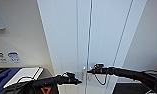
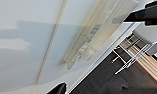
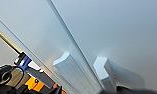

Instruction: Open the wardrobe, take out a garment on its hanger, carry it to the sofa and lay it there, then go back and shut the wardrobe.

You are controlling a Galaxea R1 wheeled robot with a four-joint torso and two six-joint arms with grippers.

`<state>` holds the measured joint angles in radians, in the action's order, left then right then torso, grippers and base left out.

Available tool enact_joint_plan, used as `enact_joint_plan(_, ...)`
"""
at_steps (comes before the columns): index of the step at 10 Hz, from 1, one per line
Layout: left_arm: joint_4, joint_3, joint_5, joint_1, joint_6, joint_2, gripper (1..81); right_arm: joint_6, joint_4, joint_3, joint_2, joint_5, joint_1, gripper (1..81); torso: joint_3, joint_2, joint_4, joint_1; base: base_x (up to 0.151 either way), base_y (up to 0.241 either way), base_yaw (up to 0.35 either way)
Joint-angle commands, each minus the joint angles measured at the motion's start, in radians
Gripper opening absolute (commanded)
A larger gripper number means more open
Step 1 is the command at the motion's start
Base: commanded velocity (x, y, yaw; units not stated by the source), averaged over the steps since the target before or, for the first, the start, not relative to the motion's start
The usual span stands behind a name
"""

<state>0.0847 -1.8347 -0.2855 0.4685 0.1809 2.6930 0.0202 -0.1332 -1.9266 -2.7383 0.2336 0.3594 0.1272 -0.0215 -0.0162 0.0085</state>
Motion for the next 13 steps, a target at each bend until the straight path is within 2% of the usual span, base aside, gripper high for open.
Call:
enact_joint_plan(1, 0.01, -0.018, -0.014, -0.172, -0.003, 0.015, 81.1, -0.002, 0.003, 0.015, -0.028, 0.006, -0.165, 81.1, 0.0, 0.0, 0.0, 0.0, 0.0, 0.0, 0.0)
enact_joint_plan(4, 0.029, -0.103, -0.007, -0.181, -0.004, 0.061, 81.1, 0.0, 0.003, 0.012, -0.039, 0.006, -0.154, 81.1, 0.0, 0.0, 0.0, 0.0, 0.0, 0.0, 0.0)
enact_joint_plan(7, 0.037, -0.228, -0.001, -0.187, -0.008, 0.154, 81.1, 0.004, 0.003, 0.014, -0.048, 0.007, -0.154, 81.1, 0.0, 0.0, 0.0, 0.0, 0.0, 0.0, 0.0)
enact_joint_plan(13, 0.082, -0.233, 0.002, -0.204, -0.006, 0.254, 81.1, 0.006, 0.0, 0.019, -0.051, 0.003, -0.147, 81.1, 0.0, 0.0, 0.0, 0.0, 0.0, 0.0, 0.0)
